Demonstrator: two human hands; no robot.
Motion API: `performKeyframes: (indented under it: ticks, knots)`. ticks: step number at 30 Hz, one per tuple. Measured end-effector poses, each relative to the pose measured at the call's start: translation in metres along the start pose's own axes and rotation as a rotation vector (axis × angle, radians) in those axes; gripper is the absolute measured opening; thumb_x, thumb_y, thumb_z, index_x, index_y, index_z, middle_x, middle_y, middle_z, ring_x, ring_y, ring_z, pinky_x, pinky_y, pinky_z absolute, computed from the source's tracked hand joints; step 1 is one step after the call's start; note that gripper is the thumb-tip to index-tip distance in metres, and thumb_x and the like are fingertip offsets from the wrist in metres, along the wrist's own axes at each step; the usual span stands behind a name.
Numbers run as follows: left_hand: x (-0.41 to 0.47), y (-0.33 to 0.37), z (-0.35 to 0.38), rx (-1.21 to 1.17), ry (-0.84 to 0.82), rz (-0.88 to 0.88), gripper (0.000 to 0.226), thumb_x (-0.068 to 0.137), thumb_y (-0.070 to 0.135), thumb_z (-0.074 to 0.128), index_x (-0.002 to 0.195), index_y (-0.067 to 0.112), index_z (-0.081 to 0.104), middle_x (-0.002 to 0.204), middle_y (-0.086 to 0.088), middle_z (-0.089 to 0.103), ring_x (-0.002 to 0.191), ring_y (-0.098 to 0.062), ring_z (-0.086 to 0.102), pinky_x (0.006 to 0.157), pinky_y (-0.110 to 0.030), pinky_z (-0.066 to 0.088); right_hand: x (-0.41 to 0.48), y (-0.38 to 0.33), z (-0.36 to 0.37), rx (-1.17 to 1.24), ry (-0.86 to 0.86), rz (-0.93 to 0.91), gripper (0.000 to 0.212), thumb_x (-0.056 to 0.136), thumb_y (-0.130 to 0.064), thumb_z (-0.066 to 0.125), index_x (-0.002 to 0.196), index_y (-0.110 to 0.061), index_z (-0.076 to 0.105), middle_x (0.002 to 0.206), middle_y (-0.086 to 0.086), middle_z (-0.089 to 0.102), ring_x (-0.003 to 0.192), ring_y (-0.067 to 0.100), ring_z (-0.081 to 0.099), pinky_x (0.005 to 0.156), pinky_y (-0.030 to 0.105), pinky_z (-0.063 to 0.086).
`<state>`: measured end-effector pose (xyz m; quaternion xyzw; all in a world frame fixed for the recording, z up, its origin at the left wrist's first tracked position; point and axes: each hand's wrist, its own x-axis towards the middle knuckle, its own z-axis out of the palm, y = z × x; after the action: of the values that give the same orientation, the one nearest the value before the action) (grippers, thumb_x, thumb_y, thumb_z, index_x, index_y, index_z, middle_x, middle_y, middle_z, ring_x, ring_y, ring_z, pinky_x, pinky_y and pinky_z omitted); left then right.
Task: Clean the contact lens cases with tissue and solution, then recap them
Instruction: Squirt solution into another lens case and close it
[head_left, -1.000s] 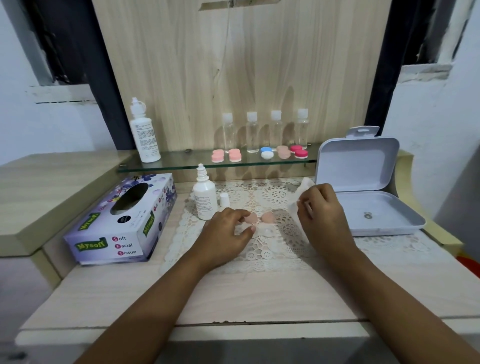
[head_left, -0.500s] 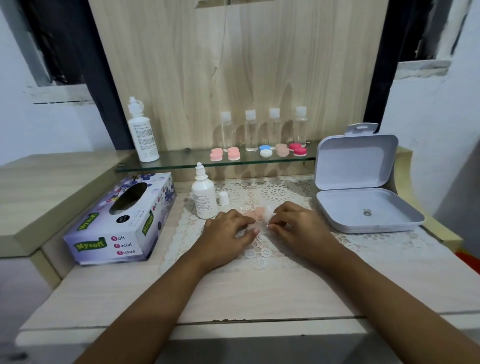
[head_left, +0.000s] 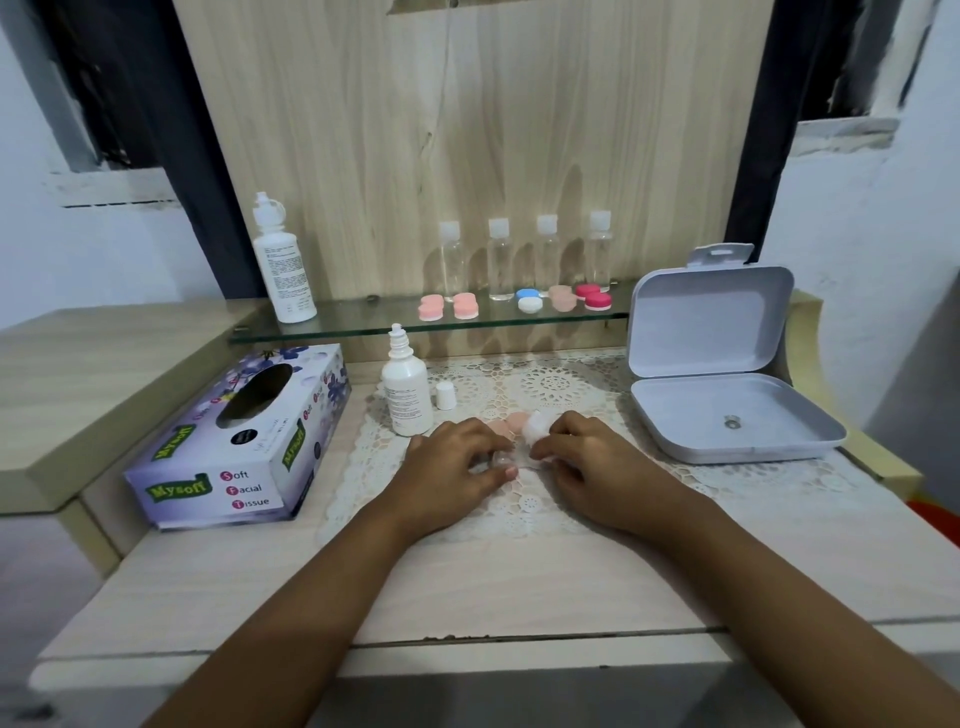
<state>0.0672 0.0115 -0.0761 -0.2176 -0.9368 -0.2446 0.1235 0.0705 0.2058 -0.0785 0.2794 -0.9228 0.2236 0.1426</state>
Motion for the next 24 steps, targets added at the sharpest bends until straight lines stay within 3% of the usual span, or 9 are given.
performKeyframes:
  ticks: [4, 8, 15, 18, 24]
  knots:
    - [0.0004, -0.0002, 0.0013, -0.004, 0.012, -0.01, 0.033, 0.085, 0.047, 0.059, 0.11, 0.028, 0.066, 0.103, 0.013, 0.061, 0.1, -0.009, 0.051, 0.091, -0.044, 0.042, 0.0017, -0.0027, 0.0006, -0.055, 0.008, -0.013, 0.037, 0.079, -0.02, 0.036, 0.099, -0.009, 0.065, 0.1, 0.01, 0.057, 0.09, 0.033, 0.053, 0.08, 0.044, 0.047]
    - [0.0009, 0.0005, 0.002, 0.015, 0.035, -0.019, 0.027, 0.085, 0.043, 0.061, 0.108, 0.029, 0.066, 0.102, 0.014, 0.06, 0.098, -0.007, 0.05, 0.092, -0.042, 0.041, 0.0004, -0.0021, 0.0009, -0.001, 0.025, -0.013, 0.041, 0.077, -0.032, 0.03, 0.089, -0.013, 0.064, 0.092, 0.006, 0.055, 0.084, 0.029, 0.054, 0.073, 0.043, 0.048]
    - [0.0007, 0.0, 0.0017, 0.004, 0.028, -0.003, 0.028, 0.086, 0.04, 0.061, 0.111, 0.028, 0.066, 0.108, 0.014, 0.061, 0.101, -0.01, 0.051, 0.093, -0.043, 0.041, -0.0039, 0.0005, -0.0002, 0.077, 0.038, -0.026, 0.033, 0.081, -0.026, 0.043, 0.096, -0.014, 0.071, 0.087, -0.006, 0.046, 0.08, 0.025, 0.055, 0.069, 0.039, 0.048]
    - [0.0001, -0.0003, 0.0016, -0.007, 0.035, 0.001, 0.027, 0.086, 0.039, 0.062, 0.11, 0.027, 0.067, 0.106, 0.014, 0.061, 0.098, -0.009, 0.051, 0.092, -0.043, 0.041, -0.0051, -0.0005, 0.0012, 0.023, 0.03, -0.019, 0.043, 0.083, -0.037, 0.035, 0.101, -0.016, 0.069, 0.09, 0.0, 0.052, 0.082, 0.027, 0.054, 0.071, 0.041, 0.048]
    - [-0.0003, -0.0008, 0.0015, -0.003, 0.04, 0.002, 0.027, 0.085, 0.04, 0.062, 0.108, 0.027, 0.067, 0.104, 0.014, 0.061, 0.096, -0.008, 0.051, 0.091, -0.043, 0.042, -0.0041, -0.0069, -0.0019, -0.064, -0.001, 0.03, 0.034, 0.084, -0.031, 0.04, 0.099, -0.014, 0.064, 0.097, 0.007, 0.055, 0.091, 0.03, 0.052, 0.078, 0.04, 0.046]
